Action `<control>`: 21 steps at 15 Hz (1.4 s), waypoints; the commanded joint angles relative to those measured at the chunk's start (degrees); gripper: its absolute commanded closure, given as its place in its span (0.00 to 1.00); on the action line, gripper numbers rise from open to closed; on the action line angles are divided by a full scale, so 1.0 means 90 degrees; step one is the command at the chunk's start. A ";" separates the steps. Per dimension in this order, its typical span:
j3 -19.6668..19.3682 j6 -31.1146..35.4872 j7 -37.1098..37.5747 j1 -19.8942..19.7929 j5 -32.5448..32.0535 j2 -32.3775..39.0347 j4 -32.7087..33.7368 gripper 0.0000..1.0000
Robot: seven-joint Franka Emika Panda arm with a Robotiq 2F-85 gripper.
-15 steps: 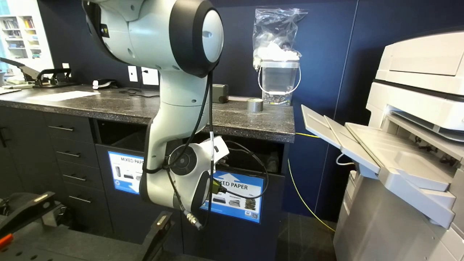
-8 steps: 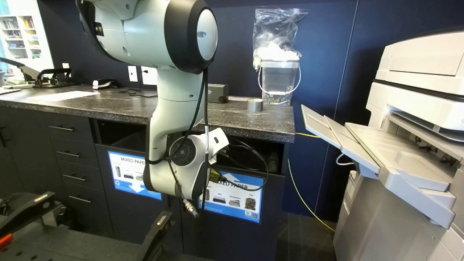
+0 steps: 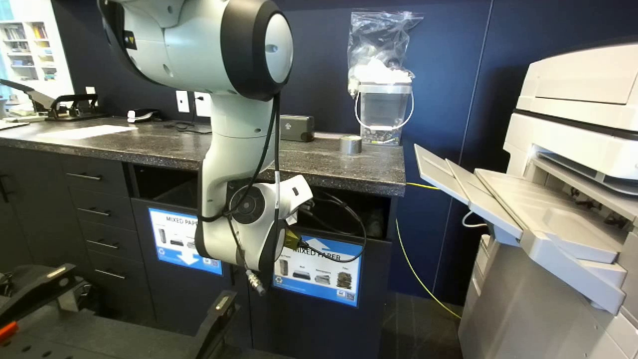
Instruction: Pick up the three papers from the countertop and put them in the bin on the right
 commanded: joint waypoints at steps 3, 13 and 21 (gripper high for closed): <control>-0.0048 -0.0065 -0.0050 0.0260 0.0593 0.0036 0.0215 0.96; -0.0091 -0.0603 -0.0219 0.0529 0.1342 0.0028 0.0386 0.96; -0.0087 -0.0948 -0.0229 0.0667 0.1709 0.0030 0.0495 0.98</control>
